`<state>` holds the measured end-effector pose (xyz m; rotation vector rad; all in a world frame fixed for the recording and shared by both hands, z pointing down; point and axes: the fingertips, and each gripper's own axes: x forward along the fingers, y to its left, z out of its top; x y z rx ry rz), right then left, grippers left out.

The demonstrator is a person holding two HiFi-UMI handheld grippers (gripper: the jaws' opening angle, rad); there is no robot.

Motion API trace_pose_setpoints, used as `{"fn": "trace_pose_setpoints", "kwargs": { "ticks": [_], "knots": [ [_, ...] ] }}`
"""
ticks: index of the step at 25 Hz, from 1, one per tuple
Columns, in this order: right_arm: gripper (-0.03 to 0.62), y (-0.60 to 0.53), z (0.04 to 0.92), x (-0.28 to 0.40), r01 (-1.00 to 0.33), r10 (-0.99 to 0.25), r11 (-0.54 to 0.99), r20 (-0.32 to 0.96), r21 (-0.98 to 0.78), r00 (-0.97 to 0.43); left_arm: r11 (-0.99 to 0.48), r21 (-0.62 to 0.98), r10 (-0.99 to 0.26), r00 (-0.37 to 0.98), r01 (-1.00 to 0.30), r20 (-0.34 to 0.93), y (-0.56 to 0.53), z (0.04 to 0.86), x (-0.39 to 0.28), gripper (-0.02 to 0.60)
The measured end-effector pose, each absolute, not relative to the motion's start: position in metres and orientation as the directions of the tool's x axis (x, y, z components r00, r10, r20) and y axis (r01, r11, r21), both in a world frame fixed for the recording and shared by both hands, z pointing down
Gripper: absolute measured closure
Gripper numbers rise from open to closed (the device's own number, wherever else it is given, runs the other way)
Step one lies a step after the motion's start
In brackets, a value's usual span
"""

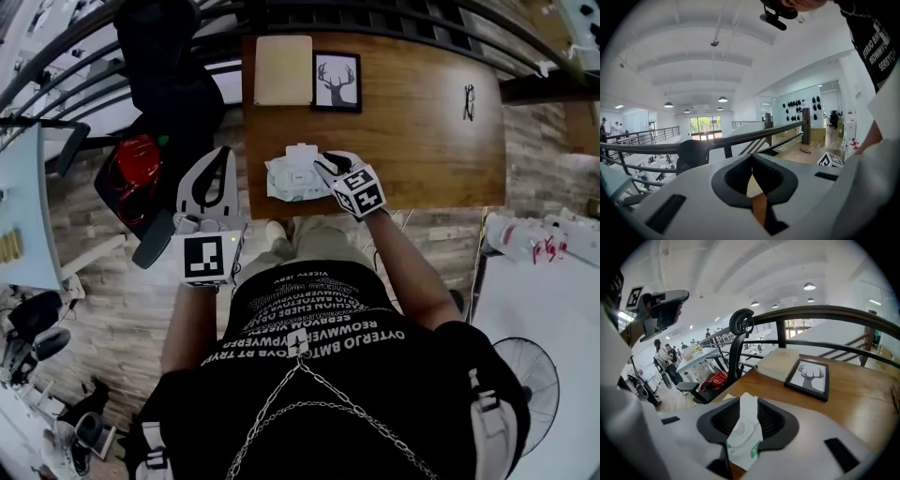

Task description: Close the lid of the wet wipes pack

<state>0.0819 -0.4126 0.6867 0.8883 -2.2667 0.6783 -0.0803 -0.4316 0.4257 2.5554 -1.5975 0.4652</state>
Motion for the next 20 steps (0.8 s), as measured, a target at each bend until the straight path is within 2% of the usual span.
{"fn": "trace_pose_setpoints", "kwargs": {
  "ticks": [11, 20],
  "knots": [
    [0.387, -0.427, 0.734, 0.078, -0.713, -0.335, 0.636, 0.727, -0.295, -0.600, -0.428, -0.093, -0.858, 0.371, -0.899, 0.355, -0.427, 0.440, -0.086, 0.555],
    [0.362, -0.434, 0.766, 0.073, -0.719, -0.280, 0.589, 0.741, -0.369, -0.610, -0.426, -0.100, -0.853, 0.363, -0.899, 0.376, -0.423, 0.446, -0.085, 0.554]
  ]
}}
